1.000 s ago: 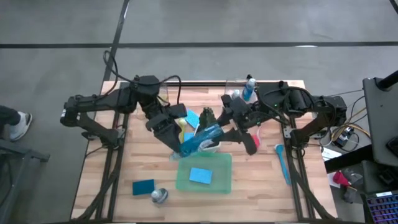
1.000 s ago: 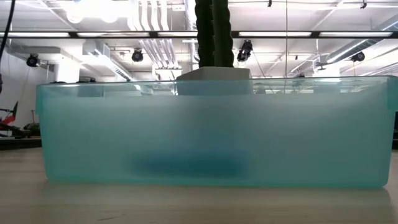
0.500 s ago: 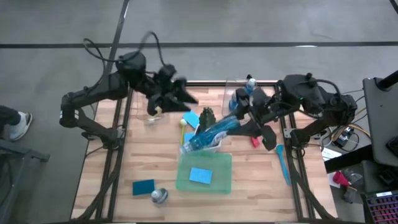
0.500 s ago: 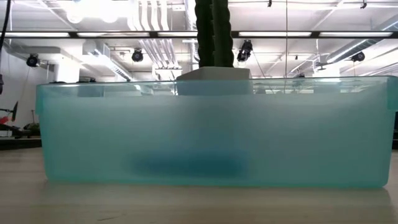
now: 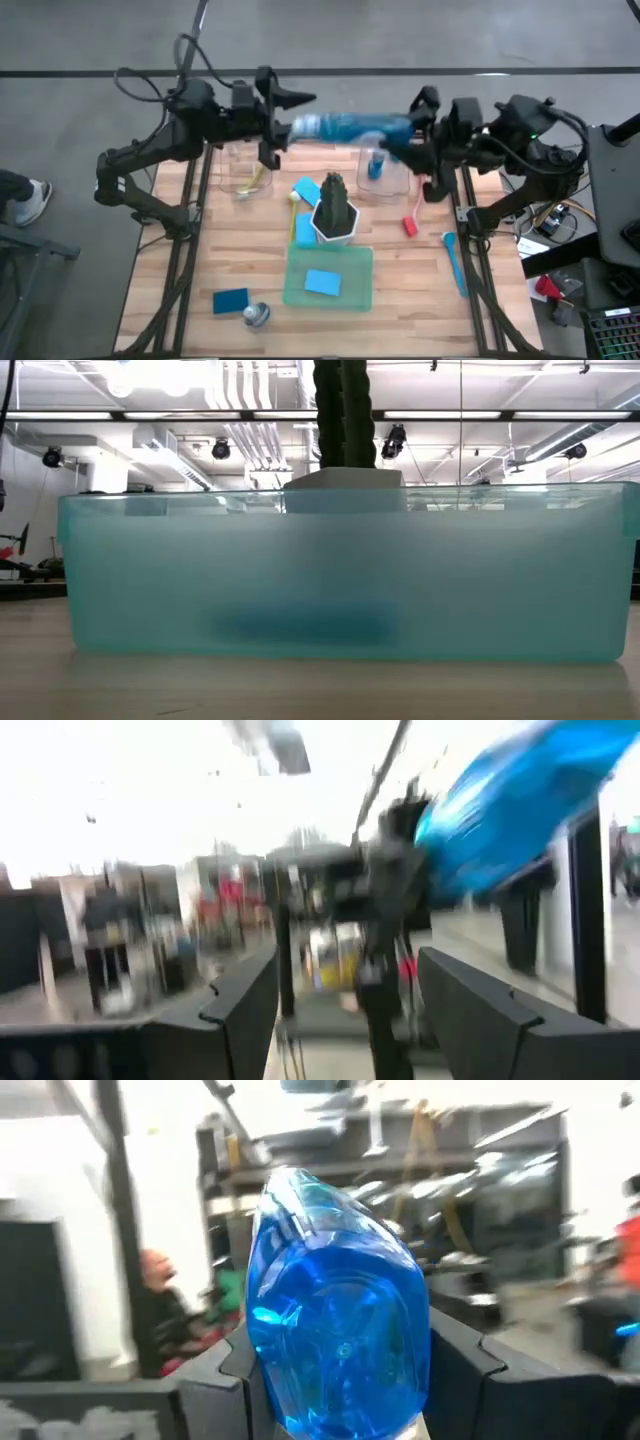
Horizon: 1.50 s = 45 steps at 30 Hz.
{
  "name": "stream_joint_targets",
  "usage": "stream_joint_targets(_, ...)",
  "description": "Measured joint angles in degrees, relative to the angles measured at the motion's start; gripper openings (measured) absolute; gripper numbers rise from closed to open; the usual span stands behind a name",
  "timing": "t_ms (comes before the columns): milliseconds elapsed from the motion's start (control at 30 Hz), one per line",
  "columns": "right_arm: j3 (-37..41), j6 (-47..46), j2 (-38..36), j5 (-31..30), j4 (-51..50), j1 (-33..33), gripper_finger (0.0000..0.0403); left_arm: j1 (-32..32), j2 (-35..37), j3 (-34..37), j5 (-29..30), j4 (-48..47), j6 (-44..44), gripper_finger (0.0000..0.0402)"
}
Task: Pick & Place Kitchen Sink Supplies
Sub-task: Put the dish soap into the right transparent bin
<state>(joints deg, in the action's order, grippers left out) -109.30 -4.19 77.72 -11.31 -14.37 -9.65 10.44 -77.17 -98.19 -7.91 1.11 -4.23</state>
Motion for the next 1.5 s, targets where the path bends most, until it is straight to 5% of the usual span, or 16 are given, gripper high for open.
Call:
stream_joint_targets(233,0.0,2.8,-0.3,-6.7,5.8,1.5,0.0165,0.0,0.0,0.0,1.6,12.1,-0.9,0.0232)
stream_joint_targets(800,0.2,-9.0,3.9,-6.8,5.9,7.7,0.0165,0.1,-0.7,-0.9,2.5,14.9,-0.9,0.0232)
stream_joint_targets(1500,0.2,-11.5,6.4,-5.0,7.0,8.3,0.0166,0.3,-0.9,-1.0,4.0,17.7,2.6,0.0231)
